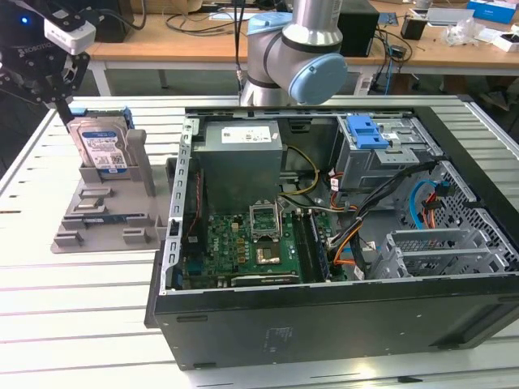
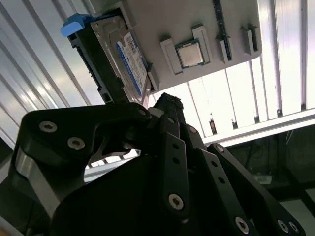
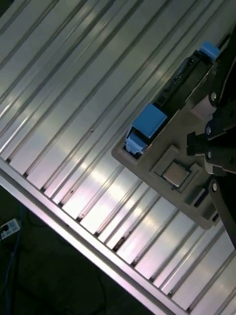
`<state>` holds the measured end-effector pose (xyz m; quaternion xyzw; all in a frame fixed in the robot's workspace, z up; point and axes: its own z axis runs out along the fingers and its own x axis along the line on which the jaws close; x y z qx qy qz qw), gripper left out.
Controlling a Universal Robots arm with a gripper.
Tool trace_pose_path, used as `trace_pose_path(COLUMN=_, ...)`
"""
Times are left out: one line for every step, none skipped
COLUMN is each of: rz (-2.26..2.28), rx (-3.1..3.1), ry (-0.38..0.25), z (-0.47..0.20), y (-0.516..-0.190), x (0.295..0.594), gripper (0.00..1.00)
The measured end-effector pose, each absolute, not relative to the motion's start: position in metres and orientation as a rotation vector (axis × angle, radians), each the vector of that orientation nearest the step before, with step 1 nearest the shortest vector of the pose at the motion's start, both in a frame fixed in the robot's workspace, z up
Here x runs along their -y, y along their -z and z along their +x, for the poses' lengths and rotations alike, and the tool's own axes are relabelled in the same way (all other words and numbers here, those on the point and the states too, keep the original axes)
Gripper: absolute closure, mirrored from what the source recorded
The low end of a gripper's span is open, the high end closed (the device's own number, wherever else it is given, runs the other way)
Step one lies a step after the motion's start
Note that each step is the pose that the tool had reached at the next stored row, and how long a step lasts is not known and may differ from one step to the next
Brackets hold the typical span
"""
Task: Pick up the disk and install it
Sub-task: 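Pick up the disk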
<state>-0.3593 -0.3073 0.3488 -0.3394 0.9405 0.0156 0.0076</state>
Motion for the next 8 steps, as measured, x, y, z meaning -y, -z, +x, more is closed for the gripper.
trace_pose_path(rz=-1.074, rx=-2.936, ry=-0.049, z=-0.3593, y=-0.3488, x=0.3073, gripper=0.89)
trace_pose_path(rz=-1.087, rx=-2.931, ry=-0.049, z=-0.3593, y=-0.3488, x=0.3073, gripper=0.89)
trace_pose_path(rz=-1.112, rx=-2.922, ry=-0.049, z=-0.3593, y=-0.3488, x=0.3073, gripper=0.89)
trace_pose_path(rz=-1.126, rx=-2.917, ry=-0.049, z=-0.3593, y=-0.3488, x=0.3073, gripper=0.89)
trace_pose_path(rz=-1.149, rx=-2.908, ry=-0.049, z=-0.3593, y=-0.3488, x=0.3073, gripper=0.89)
trace_pose_path(rz=-1.166, rx=-2.901, ry=-0.049, z=-0.3593, y=-0.3488, x=0.3073, gripper=0.89)
trace_pose_path(rz=-1.187, rx=-2.893, ry=-0.05, z=-0.3593, y=-0.3488, x=0.3073, gripper=0.89)
trace_pose_path(rz=-1.221, rx=-2.879, ry=-0.05, z=-0.3593, y=-0.3488, x=0.3073, gripper=0.89)
